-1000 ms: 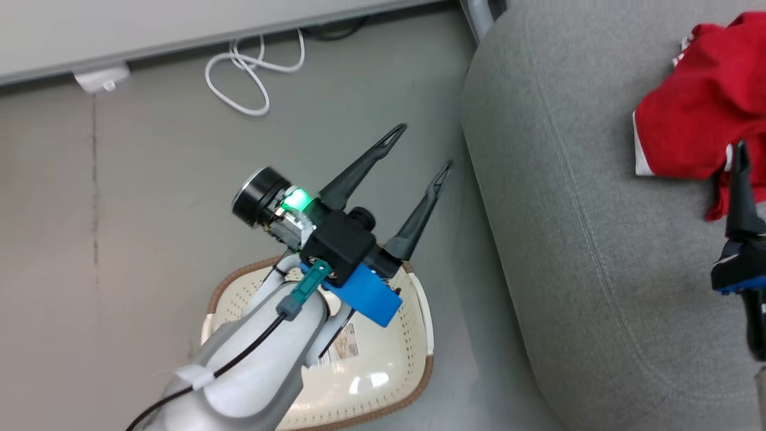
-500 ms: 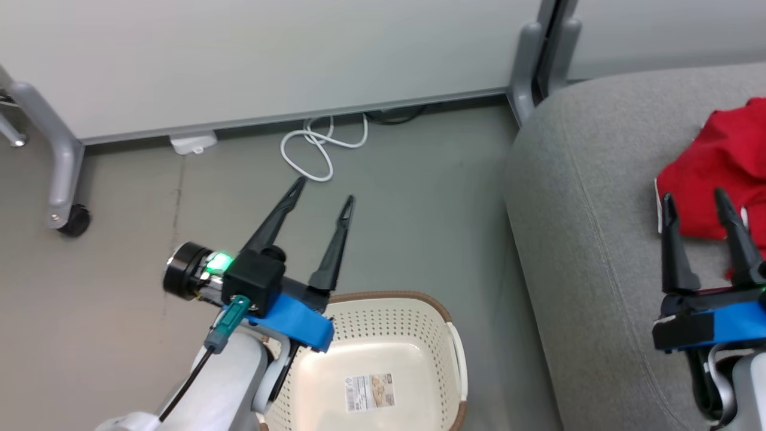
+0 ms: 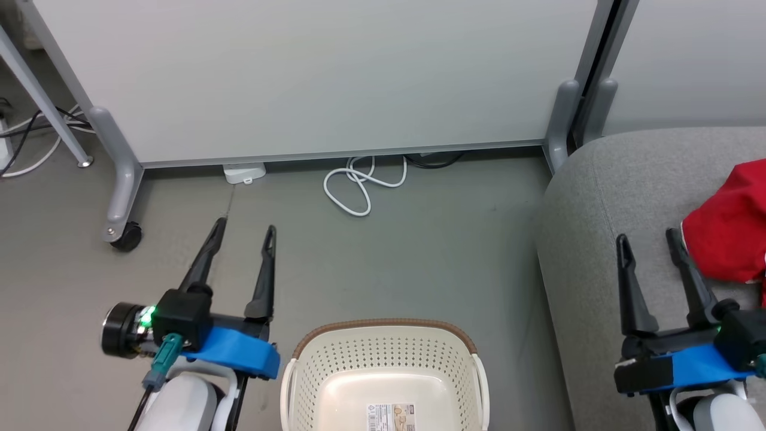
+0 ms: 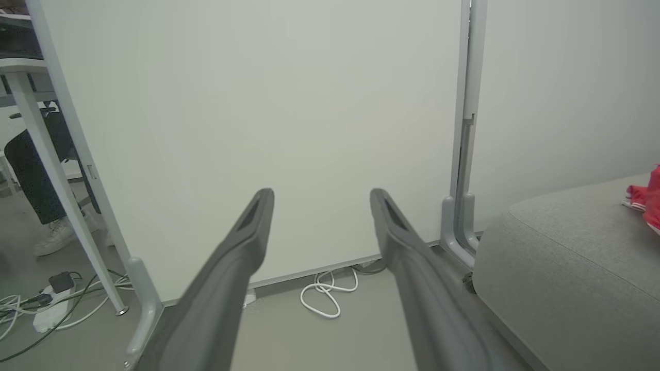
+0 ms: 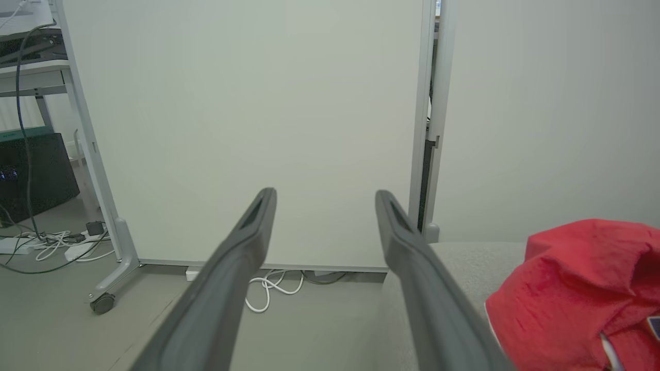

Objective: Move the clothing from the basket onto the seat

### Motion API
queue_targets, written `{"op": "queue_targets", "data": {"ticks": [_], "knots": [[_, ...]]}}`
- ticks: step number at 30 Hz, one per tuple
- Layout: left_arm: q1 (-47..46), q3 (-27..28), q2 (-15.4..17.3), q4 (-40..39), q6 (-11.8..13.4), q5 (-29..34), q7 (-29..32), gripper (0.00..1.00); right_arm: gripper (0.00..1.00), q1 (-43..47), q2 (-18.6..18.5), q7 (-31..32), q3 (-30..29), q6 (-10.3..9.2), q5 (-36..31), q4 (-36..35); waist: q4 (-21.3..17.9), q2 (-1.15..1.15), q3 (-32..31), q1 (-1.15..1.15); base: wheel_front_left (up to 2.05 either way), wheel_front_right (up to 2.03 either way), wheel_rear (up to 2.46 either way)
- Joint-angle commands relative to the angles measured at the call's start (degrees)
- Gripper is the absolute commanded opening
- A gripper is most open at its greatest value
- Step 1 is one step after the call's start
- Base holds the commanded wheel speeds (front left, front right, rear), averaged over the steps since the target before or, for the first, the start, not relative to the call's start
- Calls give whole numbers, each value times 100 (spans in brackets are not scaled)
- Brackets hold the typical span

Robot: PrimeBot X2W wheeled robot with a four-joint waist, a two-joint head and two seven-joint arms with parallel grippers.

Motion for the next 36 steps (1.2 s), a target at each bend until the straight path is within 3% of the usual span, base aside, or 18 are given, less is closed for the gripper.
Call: {"op": "queue_targets", "data": {"ticks": [1, 13, 36], "knots": [[151, 121, 23, -42, 30, 42, -15, 100, 100, 140, 45, -2, 15, 1, -59, -58, 23, 0, -32, 1, 0, 0, 0], [749, 594, -159, -246, -56, 195, -15, 100, 100, 732, 257, -2, -119, 1, -308, -330, 202, 0, -263, 1, 0, 0, 0], [1041, 900, -478, -120, -277, 429, -15, 100, 100, 1008, 327, -2, -235, 1, -196, -59, 30, 0, -388, 1, 0, 0, 0]]}}
